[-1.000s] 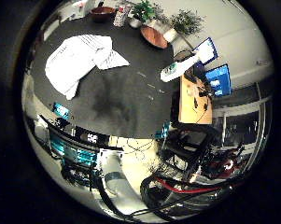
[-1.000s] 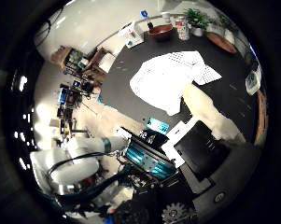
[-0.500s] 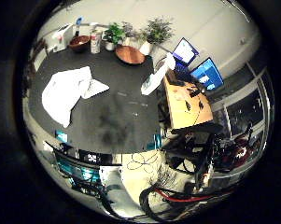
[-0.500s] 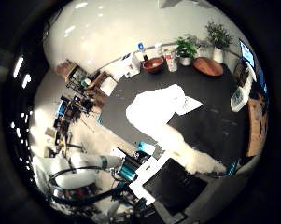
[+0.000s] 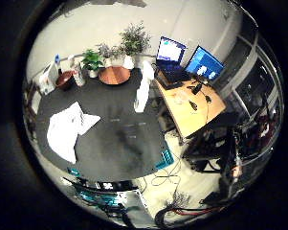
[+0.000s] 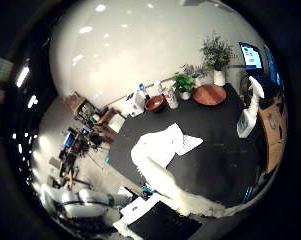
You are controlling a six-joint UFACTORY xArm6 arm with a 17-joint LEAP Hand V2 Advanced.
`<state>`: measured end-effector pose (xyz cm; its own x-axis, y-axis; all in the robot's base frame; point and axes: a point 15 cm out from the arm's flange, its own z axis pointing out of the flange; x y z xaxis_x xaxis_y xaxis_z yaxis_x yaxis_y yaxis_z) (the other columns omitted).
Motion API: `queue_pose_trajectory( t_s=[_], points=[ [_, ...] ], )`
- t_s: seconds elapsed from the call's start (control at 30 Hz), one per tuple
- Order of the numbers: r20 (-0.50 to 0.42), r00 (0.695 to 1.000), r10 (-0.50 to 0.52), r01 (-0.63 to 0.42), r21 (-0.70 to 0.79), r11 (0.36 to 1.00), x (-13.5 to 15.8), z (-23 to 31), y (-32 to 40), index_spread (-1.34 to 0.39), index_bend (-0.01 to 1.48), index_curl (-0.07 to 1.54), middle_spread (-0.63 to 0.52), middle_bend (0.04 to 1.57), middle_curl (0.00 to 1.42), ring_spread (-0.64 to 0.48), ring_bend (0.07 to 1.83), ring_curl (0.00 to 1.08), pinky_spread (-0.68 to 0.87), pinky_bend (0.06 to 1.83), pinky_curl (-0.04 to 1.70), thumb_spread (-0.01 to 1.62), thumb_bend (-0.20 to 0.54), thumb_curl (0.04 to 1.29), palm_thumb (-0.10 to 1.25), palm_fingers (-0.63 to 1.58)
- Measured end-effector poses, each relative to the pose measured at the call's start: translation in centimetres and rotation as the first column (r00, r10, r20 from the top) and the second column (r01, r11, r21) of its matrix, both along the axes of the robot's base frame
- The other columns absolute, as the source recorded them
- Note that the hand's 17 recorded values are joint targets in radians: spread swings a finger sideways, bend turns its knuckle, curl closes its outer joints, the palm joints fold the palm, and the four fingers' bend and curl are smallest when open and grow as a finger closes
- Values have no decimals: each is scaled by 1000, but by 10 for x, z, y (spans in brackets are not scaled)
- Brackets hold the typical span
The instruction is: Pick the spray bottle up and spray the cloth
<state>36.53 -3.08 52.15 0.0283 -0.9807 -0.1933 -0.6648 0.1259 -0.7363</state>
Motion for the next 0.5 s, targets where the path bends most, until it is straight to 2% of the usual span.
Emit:
queue_pose_trajectory(
  t_s=[0.2,0.5],
  points=[
    [75,995,-65,60,70,996,1,8,-40,-170,160,264,221,198,319,324,321,245,616,787,248,986,-31,392,392,162],
    [134,978,-162,134,198,971,-1,-18,-98,-158,163,274,236,199,322,340,320,244,614,810,236,981,-31,386,390,152]
  ],
)
